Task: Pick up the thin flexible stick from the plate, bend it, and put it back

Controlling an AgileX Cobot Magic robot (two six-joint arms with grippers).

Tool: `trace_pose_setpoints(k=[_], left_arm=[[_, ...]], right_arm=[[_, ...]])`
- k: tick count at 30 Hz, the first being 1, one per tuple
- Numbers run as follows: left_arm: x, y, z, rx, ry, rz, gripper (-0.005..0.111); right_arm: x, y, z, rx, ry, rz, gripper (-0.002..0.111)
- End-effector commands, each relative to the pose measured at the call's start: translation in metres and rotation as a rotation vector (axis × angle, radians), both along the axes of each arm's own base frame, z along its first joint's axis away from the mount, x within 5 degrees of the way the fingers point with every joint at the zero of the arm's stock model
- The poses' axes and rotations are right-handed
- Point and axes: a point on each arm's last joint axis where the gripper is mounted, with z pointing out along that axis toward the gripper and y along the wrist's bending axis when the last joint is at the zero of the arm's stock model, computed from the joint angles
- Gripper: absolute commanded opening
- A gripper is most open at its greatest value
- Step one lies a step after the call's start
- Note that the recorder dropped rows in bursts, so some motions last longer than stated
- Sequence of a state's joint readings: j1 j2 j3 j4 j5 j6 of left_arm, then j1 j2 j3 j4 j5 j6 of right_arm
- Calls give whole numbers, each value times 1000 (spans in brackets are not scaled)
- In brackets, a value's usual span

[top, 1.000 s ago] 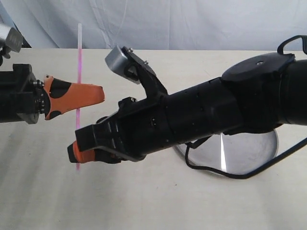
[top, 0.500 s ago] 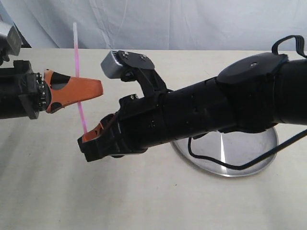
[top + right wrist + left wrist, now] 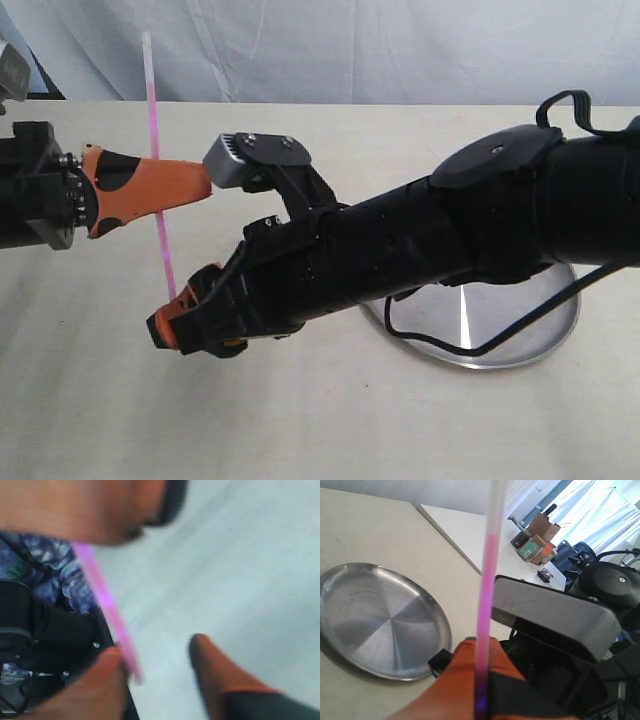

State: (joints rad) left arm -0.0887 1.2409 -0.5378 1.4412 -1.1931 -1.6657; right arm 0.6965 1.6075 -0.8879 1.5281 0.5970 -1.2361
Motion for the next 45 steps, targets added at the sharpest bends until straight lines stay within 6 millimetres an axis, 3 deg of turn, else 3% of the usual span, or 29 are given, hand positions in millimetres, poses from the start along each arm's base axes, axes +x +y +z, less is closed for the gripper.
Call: trace_pose_setpoints(k=[1, 3, 11, 15, 16, 18, 21, 27, 29, 31, 33, 39, 43, 45], left_arm=[[-3, -1, 3, -9, -21, -31, 0], [-5, -1, 2, 8, -14, -44, 0], [-5, -1, 0, 4, 51, -45, 0], [-5, -5, 4, -52, 88, -30, 0], [-5, -6, 4, -53, 88, -34, 0], [-6, -7, 4, -50, 86, -42, 0], [-6, -7, 4, -44, 85, -45, 0], [-8, -7, 1, -2, 41, -70, 5], [-8, -7, 1, 0, 41, -72, 16], [-8, -7, 1, -5, 43, -69, 36], [-7, -7, 2, -12, 44, -63, 40], [-6, -7, 4, -40, 43, -45, 29], [-8, -7, 1, 5, 4, -73, 0], [-9, -7, 0, 26, 3, -87, 0]], right_arm=[[3, -3, -4, -23, -9, -17, 82], [3, -3, -3, -21, -11, -17, 85], [11, -2, 24, 18, -103, -62, 81], [17, 4, 28, 31, -114, -58, 76], [18, 5, 28, 36, -110, -50, 71], [17, 6, 28, 40, -105, -40, 50], [13, 7, 28, 42, -103, 9, 2], [3, 7, 25, 12, -108, 138, -1], [-1, 7, 26, 29, -86, 177, -1], [-5, 8, 27, 45, -65, 215, -1], [-6, 8, 27, 47, -59, 218, -1], [-14, 7, 26, 35, -18, 299, -1], [-13, 7, 26, 31, -16, 291, -1], [-12, 7, 25, 30, 49, 240, -1]])
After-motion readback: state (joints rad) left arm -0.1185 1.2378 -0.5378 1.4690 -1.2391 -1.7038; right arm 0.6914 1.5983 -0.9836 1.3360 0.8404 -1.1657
